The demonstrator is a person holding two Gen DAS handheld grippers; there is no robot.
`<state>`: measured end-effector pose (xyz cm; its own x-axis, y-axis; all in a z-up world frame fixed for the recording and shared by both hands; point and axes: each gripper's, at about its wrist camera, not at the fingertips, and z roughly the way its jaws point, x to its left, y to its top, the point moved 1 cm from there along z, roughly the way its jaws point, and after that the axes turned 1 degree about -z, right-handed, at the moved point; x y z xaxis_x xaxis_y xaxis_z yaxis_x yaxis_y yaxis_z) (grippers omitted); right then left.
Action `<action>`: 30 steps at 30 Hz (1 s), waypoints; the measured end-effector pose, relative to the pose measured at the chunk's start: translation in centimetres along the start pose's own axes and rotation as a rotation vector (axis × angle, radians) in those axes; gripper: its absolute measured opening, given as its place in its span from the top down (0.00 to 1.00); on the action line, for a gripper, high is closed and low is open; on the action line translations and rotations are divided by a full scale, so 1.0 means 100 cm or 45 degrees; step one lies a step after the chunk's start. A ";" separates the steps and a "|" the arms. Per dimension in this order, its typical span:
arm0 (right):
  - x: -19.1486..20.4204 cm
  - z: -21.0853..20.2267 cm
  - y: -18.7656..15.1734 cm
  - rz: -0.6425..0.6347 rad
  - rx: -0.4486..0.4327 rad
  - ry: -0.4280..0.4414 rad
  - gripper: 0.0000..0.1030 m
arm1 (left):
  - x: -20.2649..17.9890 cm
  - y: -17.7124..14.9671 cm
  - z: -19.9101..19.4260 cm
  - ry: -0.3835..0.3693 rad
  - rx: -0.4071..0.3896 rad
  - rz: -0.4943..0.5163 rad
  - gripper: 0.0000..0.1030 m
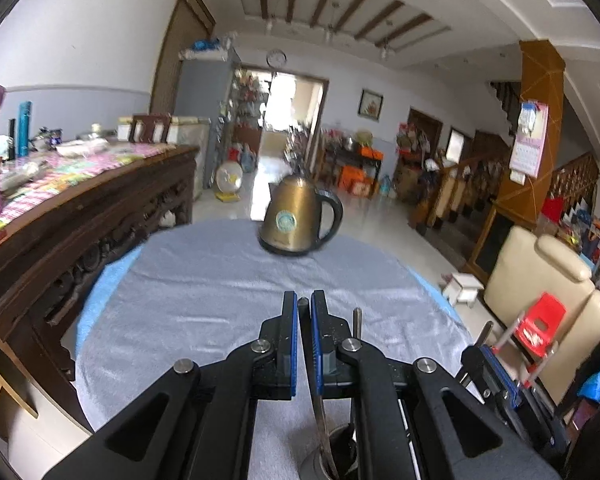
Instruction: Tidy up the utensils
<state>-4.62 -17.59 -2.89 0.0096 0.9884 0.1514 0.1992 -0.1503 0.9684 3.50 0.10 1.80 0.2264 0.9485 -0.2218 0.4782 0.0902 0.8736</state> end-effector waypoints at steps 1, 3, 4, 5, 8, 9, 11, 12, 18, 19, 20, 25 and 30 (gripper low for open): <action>-0.001 0.001 0.002 0.006 0.007 -0.002 0.92 | 0.000 0.001 0.002 0.003 0.024 -0.001 0.87; -0.005 0.000 0.007 0.035 0.000 -0.006 0.64 | 0.001 0.004 0.005 -0.007 0.077 -0.011 0.62; -0.008 -0.002 0.009 0.055 -0.004 0.001 0.52 | 0.002 0.006 0.003 0.004 0.090 -0.018 0.46; -0.010 -0.005 0.012 0.076 -0.019 0.013 0.34 | 0.002 0.007 0.000 0.021 0.090 -0.019 0.43; -0.012 -0.018 0.022 0.063 -0.071 0.021 0.34 | -0.002 0.010 -0.017 0.049 0.078 0.017 0.42; -0.012 -0.023 0.026 0.046 -0.078 0.019 0.34 | -0.002 0.010 -0.021 0.053 0.079 0.028 0.39; -0.012 -0.031 0.031 0.034 -0.089 0.015 0.34 | -0.005 0.011 -0.032 0.067 0.066 0.048 0.35; -0.013 -0.036 0.033 0.029 -0.092 0.009 0.34 | -0.007 0.010 -0.038 0.078 0.060 0.062 0.32; -0.013 -0.055 0.045 0.022 -0.091 -0.011 0.34 | -0.013 0.012 -0.062 0.142 0.038 0.118 0.26; -0.013 -0.057 0.046 0.023 -0.086 -0.011 0.34 | -0.013 0.013 -0.065 0.148 0.036 0.123 0.26; -0.013 -0.058 0.047 0.022 -0.080 -0.014 0.34 | -0.014 0.014 -0.067 0.155 0.034 0.127 0.26; -0.014 -0.066 0.049 0.009 -0.055 -0.030 0.34 | -0.015 0.016 -0.077 0.187 0.023 0.144 0.25; -0.016 -0.070 0.051 0.023 -0.020 -0.038 0.34 | -0.017 0.016 -0.083 0.215 0.020 0.158 0.24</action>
<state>-10.48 -20.12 3.18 0.0422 0.9858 0.1628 0.1831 -0.1678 0.9687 -3.13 1.12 7.17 0.1396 0.9896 -0.0360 0.4688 -0.0340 0.8826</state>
